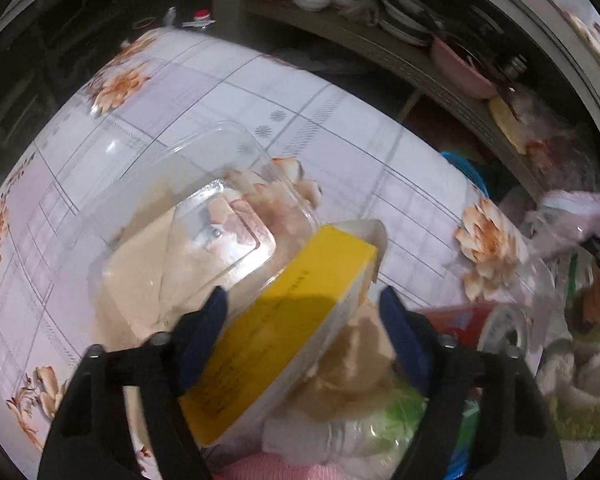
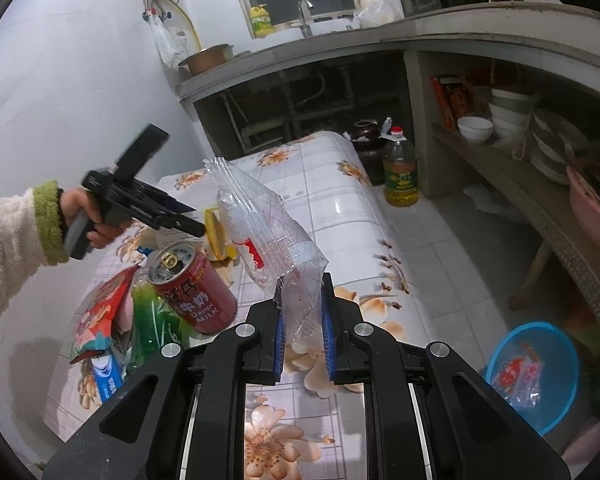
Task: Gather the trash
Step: 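Grasp the yellow box with the left tool while the right tool holds its bag, then carry the yellow box and the bag over the blue wastebasket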
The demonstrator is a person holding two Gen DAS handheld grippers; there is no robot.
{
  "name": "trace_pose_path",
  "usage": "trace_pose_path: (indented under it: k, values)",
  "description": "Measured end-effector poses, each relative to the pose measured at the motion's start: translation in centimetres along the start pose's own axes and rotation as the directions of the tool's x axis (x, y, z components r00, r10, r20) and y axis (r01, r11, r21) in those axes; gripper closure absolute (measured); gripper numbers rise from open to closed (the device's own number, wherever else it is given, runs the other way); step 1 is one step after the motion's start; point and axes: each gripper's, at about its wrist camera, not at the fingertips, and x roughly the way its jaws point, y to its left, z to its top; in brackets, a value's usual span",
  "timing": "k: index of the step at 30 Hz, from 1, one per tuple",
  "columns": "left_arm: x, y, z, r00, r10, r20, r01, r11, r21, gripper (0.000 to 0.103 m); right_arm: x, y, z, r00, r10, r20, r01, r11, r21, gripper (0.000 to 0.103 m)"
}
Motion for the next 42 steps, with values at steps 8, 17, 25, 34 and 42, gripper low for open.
trace_pose_path:
  k: [8, 17, 25, 34, 42]
  values:
    - [0.2, -2.7, -0.9, 0.995, 0.090, -0.052, -0.082, 0.986, 0.145, 0.042, 0.6, 0.5, 0.0, 1.000, 0.018, -0.010, -0.018, 1.000, -0.004, 0.089]
    - [0.5, -3.5, -1.2, 0.982, 0.179, -0.065, -0.160, 0.962, 0.223, 0.067, 0.3, 0.3, 0.0, 1.000, 0.019, 0.000, -0.019, 1.000, 0.016, 0.089]
    - [-3.1, -3.1, -2.2, 0.972, 0.233, 0.002, -0.228, 0.951, 0.210, 0.069, -0.3, -0.4, -0.3, 0.999, 0.042, 0.011, -0.042, 0.998, 0.051, 0.089]
    - [-11.2, -2.8, -3.5, 0.935, 0.280, 0.219, -0.291, 0.957, 0.020, 0.071, -0.9, -1.2, -0.5, 0.995, 0.099, 0.022, -0.101, 0.989, 0.111, 0.090]
    - [-14.0, -11.7, -0.3, 0.910, 0.067, 0.410, -0.069, 0.998, -0.008, 0.071, -4.0, -4.3, -0.9, 0.993, 0.075, 0.095, -0.093, 0.974, 0.205, 0.090]
